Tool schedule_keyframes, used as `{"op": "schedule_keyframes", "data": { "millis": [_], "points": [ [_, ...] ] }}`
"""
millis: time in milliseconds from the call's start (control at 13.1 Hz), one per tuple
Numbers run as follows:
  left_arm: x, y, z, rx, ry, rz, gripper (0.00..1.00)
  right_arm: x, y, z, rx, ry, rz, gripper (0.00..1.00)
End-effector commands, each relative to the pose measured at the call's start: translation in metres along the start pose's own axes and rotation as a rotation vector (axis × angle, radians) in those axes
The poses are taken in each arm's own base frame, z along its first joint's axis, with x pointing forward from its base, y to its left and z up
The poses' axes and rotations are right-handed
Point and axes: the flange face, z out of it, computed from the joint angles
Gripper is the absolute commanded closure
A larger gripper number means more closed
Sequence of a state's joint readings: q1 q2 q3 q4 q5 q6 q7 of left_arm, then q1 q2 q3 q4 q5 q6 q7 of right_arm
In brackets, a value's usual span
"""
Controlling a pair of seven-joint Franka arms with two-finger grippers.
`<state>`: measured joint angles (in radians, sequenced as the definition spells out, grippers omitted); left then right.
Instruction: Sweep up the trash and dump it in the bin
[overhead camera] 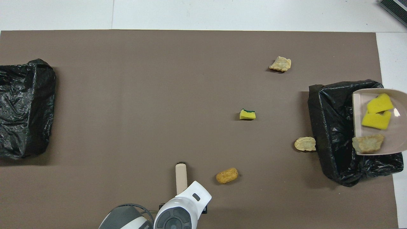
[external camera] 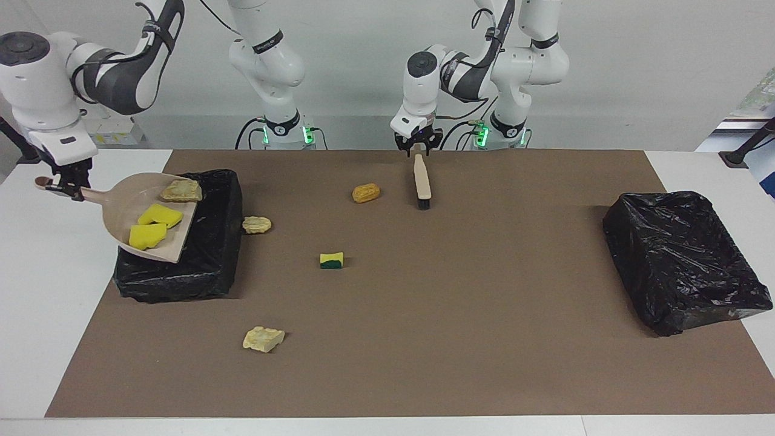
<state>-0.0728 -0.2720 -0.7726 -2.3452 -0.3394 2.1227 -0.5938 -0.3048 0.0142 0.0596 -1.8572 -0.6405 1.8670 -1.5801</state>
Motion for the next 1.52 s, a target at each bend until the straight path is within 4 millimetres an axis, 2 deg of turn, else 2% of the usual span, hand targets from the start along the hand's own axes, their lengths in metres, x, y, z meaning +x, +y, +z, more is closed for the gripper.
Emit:
{"op": "schedule_keyframes", "data": {
  "millis": [0,229,305,381,533,610,762,838,914,1067,1295,1448],
  "points": [
    [0.057,-0.020,-0.041,0.054,0.019,0.051,0.00,0.014,-0.005,-0.026,0.028,-0.126,-0.032,1.00],
    [0.123,-0.070,-0.079,0.081,0.080,0.043,0.00,0.004,-0.012,-0.022,0.064,-0.155,-0.031,1.00],
    [0.144,-0.099,-0.086,0.081,0.086,0.069,0.00,0.002,-0.014,-0.022,0.080,-0.157,-0.026,1.00],
    [0.159,-0.126,-0.096,0.072,0.095,0.080,0.00,-0.006,-0.012,-0.034,0.060,-0.161,-0.013,1.00],
    [0.187,-0.189,-0.128,0.055,0.130,0.072,0.00,-0.015,-0.013,-0.041,0.074,-0.161,-0.075,1.00],
    [0.197,-0.212,-0.146,0.050,0.146,0.089,0.00,-0.014,-0.013,-0.045,0.079,-0.166,-0.102,1.00],
    [0.212,-0.255,-0.178,0.045,0.162,0.130,0.00,-0.008,-0.010,-0.062,0.045,-0.192,-0.117,1.00],
    [0.215,-0.269,-0.194,0.046,0.165,0.131,0.00,-0.002,-0.004,-0.090,-0.010,-0.192,-0.120,1.00],
    [0.218,-0.285,-0.216,0.045,0.181,0.128,0.00,0.004,0.000,-0.104,-0.040,-0.186,-0.119,1.00],
    [0.220,-0.316,-0.256,0.065,0.171,0.156,0.00,0.017,0.002,-0.110,-0.061,-0.093,-0.092,1.00],
    [0.224,-0.335,-0.296,0.145,0.127,0.209,0.00,0.033,0.002,-0.113,-0.078,0.078,0.022,1.00],
    [0.225,-0.339,-0.309,0.147,0.131,0.201,0.00,0.055,-0.004,-0.117,-0.055,0.195,0.148,1.00]
  ]
}}
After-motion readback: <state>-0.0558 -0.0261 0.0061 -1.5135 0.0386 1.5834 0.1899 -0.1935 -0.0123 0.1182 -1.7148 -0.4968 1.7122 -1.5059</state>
